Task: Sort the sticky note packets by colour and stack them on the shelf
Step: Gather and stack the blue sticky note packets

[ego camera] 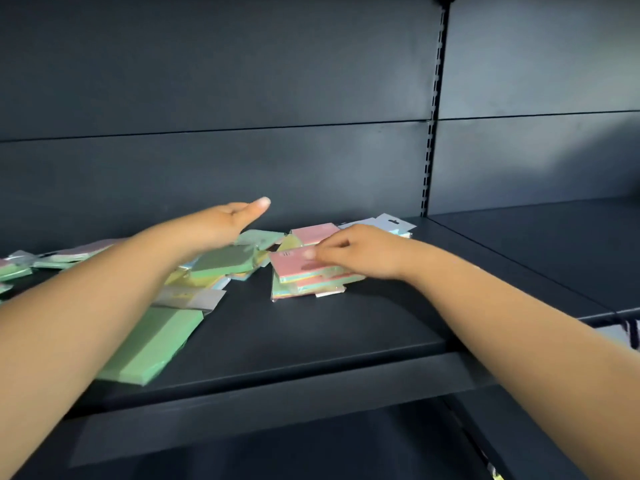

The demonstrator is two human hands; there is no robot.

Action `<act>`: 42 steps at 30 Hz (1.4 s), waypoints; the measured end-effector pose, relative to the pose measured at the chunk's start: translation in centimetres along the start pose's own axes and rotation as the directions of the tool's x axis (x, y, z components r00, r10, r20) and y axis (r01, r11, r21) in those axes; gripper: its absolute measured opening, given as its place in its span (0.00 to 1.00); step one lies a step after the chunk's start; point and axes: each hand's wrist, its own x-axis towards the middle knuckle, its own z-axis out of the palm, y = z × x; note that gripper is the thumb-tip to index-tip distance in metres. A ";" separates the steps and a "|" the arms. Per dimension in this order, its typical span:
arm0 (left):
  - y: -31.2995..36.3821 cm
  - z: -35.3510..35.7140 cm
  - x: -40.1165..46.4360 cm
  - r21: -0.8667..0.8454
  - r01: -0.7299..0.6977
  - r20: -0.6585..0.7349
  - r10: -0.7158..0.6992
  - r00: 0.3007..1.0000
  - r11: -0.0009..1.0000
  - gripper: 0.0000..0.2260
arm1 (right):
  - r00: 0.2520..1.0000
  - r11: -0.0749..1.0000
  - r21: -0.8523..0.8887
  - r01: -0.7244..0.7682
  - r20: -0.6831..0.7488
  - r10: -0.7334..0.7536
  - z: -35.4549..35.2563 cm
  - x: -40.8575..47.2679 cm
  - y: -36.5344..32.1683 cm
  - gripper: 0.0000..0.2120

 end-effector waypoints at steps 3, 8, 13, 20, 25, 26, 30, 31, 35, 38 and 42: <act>1.2 0.6 1.3 0.097 -0.103 0.048 0.099 0.994 0.990 0.26 | 0.988 0.993 0.023 -0.112 -0.105 0.114 -3.0 0.8 1.3 0.17; 2.7 3.0 4.6 0.296 -0.259 0.206 0.203 0.957 0.919 0.22 | 0.848 0.862 -0.120 -0.493 -0.289 0.444 -6.5 4.1 7.4 0.25; 2.6 4.6 7.1 0.523 -0.328 0.300 0.190 0.935 0.787 0.21 | 0.804 0.799 -0.100 -0.592 -0.145 0.577 -5.6 6.1 10.1 0.37; 3.5 3.9 9.0 0.601 -0.272 0.203 0.185 0.961 0.752 0.27 | 0.784 0.804 0.175 -0.569 -0.180 0.594 -6.1 7.3 12.6 0.25; 8.7 8.2 9.4 0.325 -0.394 0.238 0.329 0.914 0.860 0.21 | 0.760 0.775 0.401 -0.488 -0.241 0.604 -5.9 7.2 13.1 0.11; 9.6 9.2 9.6 0.273 -0.395 0.255 0.330 0.909 0.877 0.21 | 0.755 0.766 0.450 -0.459 -0.258 0.604 -5.9 7.1 13.2 0.09; 11.0 11.9 11.4 0.308 -0.339 0.223 0.278 0.934 0.889 0.25 | 0.750 0.679 0.676 -0.286 -0.283 0.598 -6.3 6.7 13.4 0.06; 11.1 12.0 11.8 0.308 -0.306 0.178 0.262 0.949 0.901 0.25 | 0.770 0.640 0.730 -0.238 -0.259 0.583 -6.6 6.7 13.3 0.07; 11.2 11.6 12.6 0.262 -0.142 0.056 0.132 0.990 0.955 0.16 | 0.901 0.453 0.887 -0.088 -0.123 0.416 -7.6 7.0 12.0 0.09; 10.6 10.8 12.9 0.005 -0.067 0.039 0.067 0.997 0.998 0.11 | 0.888 0.561 0.824 -0.081 -0.195 0.416 -7.7 7.3 11.4 0.10; 9.3 8.4 11.6 -0.462 0.013 0.051 0.012 0.999 0.887 0.07 | 0.803 0.858 0.188 -0.478 -0.301 0.514 -6.4 7.7 12.9 0.29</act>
